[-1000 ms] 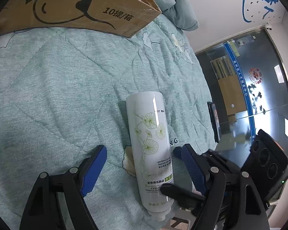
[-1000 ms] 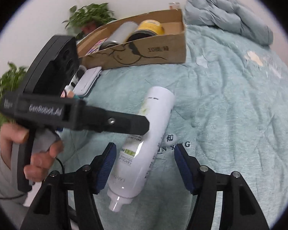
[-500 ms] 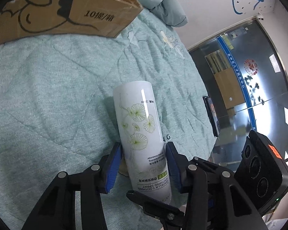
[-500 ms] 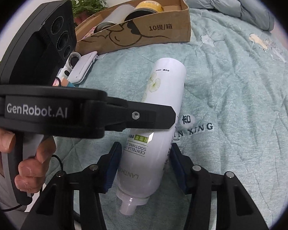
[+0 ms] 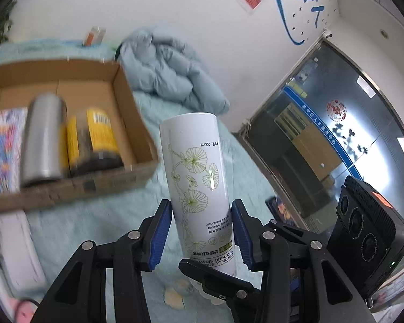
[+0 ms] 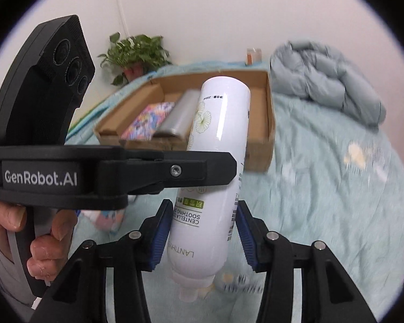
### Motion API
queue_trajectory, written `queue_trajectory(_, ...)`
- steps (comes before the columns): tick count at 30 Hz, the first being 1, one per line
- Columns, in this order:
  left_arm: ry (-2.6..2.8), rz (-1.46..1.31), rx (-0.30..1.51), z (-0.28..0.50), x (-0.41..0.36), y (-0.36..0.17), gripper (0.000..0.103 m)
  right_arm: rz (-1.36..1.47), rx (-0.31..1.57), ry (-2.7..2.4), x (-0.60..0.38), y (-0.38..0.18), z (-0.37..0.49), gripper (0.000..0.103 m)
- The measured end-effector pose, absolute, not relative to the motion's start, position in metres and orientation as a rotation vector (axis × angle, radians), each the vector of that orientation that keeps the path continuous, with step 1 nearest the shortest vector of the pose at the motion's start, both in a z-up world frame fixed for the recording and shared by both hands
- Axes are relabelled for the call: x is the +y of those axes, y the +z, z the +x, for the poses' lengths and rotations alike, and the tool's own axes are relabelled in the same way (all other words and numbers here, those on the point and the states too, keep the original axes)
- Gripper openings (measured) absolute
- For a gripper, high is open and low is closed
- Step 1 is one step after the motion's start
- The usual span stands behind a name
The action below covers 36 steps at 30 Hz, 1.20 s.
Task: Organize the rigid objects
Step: 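Carry the spray bottle upright into the box and release it beside the jar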
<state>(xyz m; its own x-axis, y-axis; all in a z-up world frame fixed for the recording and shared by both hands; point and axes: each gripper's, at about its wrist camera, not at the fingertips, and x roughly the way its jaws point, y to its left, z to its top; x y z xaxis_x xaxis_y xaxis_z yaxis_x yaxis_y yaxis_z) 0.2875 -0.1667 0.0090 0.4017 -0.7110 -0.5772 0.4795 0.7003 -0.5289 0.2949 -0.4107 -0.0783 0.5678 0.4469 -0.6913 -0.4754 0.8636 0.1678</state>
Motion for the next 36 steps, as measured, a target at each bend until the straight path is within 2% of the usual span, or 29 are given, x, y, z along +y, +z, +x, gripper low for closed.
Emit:
queue_trajectory(6,-0.754,-0.300,0.815,0.329,-0.154,0.054,0.041,-0.064,0.763,0.541,-0.400,-0.047,0.342,0.045)
queue_trajectory(13,-0.709,-0.302,0.863,0.400,-0.154,0.063,0.041,-0.078,0.838,0.590,-0.390,-0.047,0.412,0.044)
queue_trajectory(25,-0.654,-0.325,0.993,0.510,-0.181,-0.006,0.041,-0.104,0.920,0.559,-0.377,-0.093,0.493,0.043)
queue_trajectory(36,-0.625,-0.218,1.137,0.527,-0.216,-0.061,0.042,-0.077,1.082,0.509,-0.385,-0.144,0.509,0.044)
